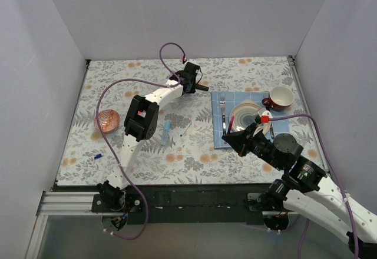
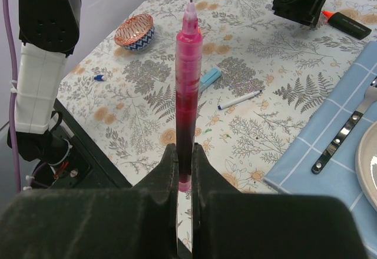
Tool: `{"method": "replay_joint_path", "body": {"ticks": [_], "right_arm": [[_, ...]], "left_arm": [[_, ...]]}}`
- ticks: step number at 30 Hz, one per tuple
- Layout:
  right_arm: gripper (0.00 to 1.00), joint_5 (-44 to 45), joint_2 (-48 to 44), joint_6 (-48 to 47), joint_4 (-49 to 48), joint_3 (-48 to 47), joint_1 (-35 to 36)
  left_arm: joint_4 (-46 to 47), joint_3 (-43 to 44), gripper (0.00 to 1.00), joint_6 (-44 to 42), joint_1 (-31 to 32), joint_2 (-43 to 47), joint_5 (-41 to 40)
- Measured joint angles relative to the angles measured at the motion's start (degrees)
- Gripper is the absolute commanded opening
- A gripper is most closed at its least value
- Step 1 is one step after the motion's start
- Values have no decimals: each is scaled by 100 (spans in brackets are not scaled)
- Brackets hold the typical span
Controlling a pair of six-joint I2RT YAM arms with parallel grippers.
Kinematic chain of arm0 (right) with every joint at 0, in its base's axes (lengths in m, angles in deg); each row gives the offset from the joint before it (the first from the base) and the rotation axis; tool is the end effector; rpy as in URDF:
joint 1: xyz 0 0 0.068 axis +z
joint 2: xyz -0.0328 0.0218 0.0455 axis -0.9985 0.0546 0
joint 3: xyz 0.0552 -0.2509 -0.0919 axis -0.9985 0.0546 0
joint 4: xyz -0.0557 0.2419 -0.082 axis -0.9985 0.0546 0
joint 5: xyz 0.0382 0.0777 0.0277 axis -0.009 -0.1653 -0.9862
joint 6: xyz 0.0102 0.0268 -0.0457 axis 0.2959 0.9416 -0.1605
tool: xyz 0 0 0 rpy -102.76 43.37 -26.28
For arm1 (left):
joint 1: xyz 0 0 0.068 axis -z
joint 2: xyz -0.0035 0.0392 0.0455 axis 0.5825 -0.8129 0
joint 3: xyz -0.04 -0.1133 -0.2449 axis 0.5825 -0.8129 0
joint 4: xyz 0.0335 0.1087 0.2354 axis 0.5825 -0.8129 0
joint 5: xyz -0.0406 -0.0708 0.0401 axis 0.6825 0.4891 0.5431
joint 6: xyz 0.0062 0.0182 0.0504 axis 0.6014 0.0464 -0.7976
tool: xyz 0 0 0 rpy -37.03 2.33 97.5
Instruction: Insert the pens into the pen caps
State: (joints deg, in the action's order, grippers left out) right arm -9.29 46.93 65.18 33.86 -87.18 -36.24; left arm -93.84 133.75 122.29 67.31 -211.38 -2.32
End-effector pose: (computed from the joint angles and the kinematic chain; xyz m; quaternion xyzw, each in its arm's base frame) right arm 0.0836 0.0971 0.3170 -0.1537 0.7097 0.3802 0.5729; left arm 0.4763 -0.2792 0.1528 -0.2416 0.8903 -0.1151 0.3684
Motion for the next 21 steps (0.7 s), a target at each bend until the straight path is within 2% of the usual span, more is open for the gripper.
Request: {"method": "replay_joint_path", "body": {"ticks": [8, 11, 14, 18, 21], "right_arm": [[1, -9, 0, 7, 0, 0, 0], [1, -26, 0, 44, -4, 0, 0], [1, -55, -2, 92, -9, 0, 0], [1, -81, -70, 168, -9, 0, 0], [1, -81, -192, 221, -13, 0, 0]], "left_arm": [[76, -70, 1, -127, 2, 11, 83], [251, -407, 0, -173, 2, 190, 168], [411, -1108, 0, -426, 0, 634, 509], [361, -2098, 0, -1123, -26, 1373, 1314], [299, -2682, 0, -1679, -20, 1856, 1615]]}}
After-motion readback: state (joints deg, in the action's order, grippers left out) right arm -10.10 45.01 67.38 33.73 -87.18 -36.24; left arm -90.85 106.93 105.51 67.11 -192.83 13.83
